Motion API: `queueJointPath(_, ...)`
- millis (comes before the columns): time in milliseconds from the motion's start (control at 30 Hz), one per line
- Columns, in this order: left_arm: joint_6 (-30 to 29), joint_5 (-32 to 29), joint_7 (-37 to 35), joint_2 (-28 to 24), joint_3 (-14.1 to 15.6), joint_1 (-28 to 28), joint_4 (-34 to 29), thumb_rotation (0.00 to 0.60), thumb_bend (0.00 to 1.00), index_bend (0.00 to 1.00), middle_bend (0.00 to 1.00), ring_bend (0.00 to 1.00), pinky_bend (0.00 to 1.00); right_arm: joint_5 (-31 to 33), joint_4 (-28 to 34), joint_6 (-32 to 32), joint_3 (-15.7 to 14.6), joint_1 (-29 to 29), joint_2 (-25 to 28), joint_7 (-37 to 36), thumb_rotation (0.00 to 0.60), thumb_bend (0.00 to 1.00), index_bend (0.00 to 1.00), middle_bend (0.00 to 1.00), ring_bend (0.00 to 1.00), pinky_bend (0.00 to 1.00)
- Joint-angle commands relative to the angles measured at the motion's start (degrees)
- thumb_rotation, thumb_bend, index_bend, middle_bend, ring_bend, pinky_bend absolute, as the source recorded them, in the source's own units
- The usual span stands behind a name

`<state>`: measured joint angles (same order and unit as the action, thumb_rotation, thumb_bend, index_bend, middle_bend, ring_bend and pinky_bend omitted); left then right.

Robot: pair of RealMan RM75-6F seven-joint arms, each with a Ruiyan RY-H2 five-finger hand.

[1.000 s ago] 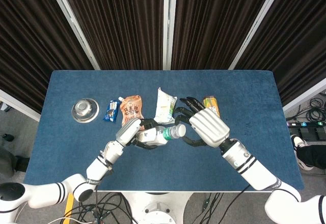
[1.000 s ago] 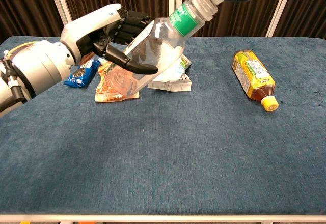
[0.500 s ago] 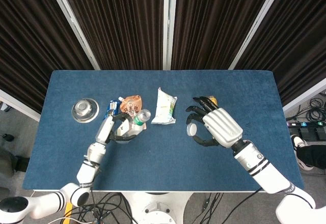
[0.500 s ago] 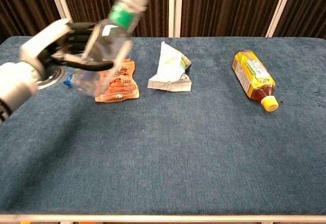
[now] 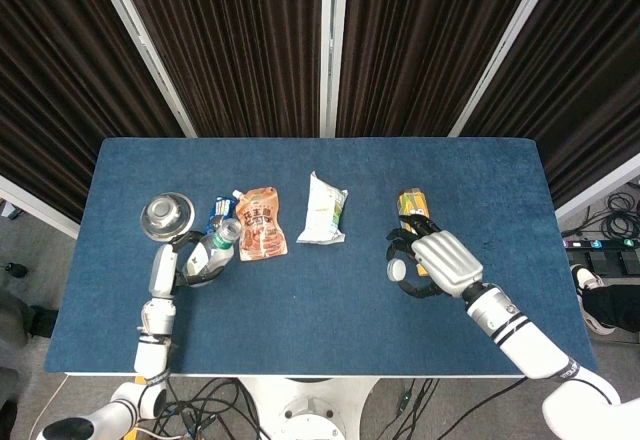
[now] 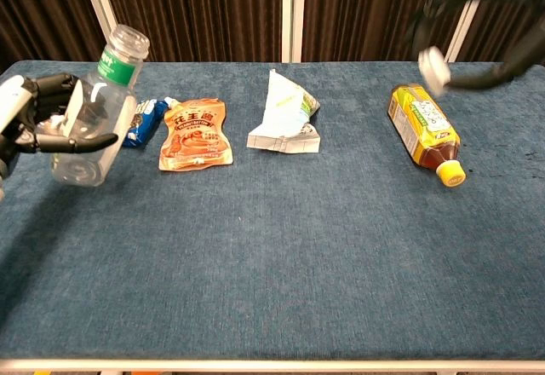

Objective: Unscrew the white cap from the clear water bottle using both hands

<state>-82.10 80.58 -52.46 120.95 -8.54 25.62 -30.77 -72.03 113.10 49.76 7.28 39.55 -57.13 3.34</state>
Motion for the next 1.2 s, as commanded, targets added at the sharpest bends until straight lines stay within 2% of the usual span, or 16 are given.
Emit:
queueJointPath(33, 0.13, 0.57, -0.43, 0.58, 0.12, -0.01, 0.54, 0.600, 0.09, 0.53, 0.49, 0.44, 0.34, 3.46, -5.14, -3.08, -1.97, 1.85, -5.81, 4.57, 0.600, 0.33, 0.49, 0.22, 0.00, 0.02)
queueJointPath(267, 2.32, 1.12, 0.73, 0.34, 0.63, 0.03, 0.69, 0.600, 0.08, 0.53, 0.49, 0.44, 0.32, 8.70, -14.77, -4.65, -3.74, 4.49, -16.57, 12.65, 0.600, 0.33, 0.49, 0.20, 0.00, 0.00)
queueJointPath(333, 3.19, 1.15, 1.74, -0.25, 0.67, 0.13, 0.13, 0.600, 0.08, 0.53, 0.49, 0.44, 0.31, 10.14, -17.07, -4.84, -4.16, 5.20, -19.01, 14.97, 0.600, 0.32, 0.46, 0.19, 0.00, 0.00)
queueJointPath(567, 5.88, 3.22, 11.38, -4.67, 3.12, 0.58, -3.13, 0.600, 0.08, 0.53, 0.49, 0.42, 0.29, 13.72, -22.21, -4.68, -5.20, 6.41, -24.67, 19.90, 0.600, 0.25, 0.30, 0.15, 0.00, 0.00)
queueJointPath(633, 7.16, 3.58, 15.14, -6.69, 3.77, 0.73, -5.50, 0.600, 0.08, 0.53, 0.49, 0.42, 0.29, 15.26, -23.05, -5.22, -5.36, 6.78, -25.36, 20.70, 0.600, 0.20, 0.20, 0.13, 0.00, 0.00)
queueJointPath(667, 7.72, 3.79, 16.97, -7.68, 4.12, 0.81, -6.67, 0.600, 0.08, 0.53, 0.49, 0.42, 0.29, 15.79, -23.16, -5.39, -5.32, 6.91, -25.44, 20.83, 0.600, 0.18, 0.11, 0.11, 0.00, 0.00)
queueJointPath(767, 9.00, 4.60, 23.10, -11.24, 5.06, 1.24, -10.94, 0.600, 0.08, 0.53, 0.49, 0.42, 0.28, 16.21, -21.88, -4.64, -4.12, 6.74, -24.32, 19.35, 0.600, 0.16, 0.00, 0.10, 0.00, 0.00)
queueJointPath(1000, 14.87, 5.93, 38.23, -20.33, 7.16, 3.61, -22.49, 0.600, 0.08, 0.53, 0.48, 0.40, 0.27, 11.13, -14.05, 1.33, 1.37, 3.07, -13.88, 9.09, 0.600, 0.14, 0.00, 0.10, 0.00, 0.00)
queueJointPath(1200, 22.29, 3.05, 47.24, -24.05, 6.98, 5.61, -29.83, 0.600, 0.07, 0.52, 0.46, 0.37, 0.24, 9.19, -10.77, 3.56, 2.60, -0.09, -6.71, 3.52, 0.600, 0.14, 0.00, 0.10, 0.00, 0.00)
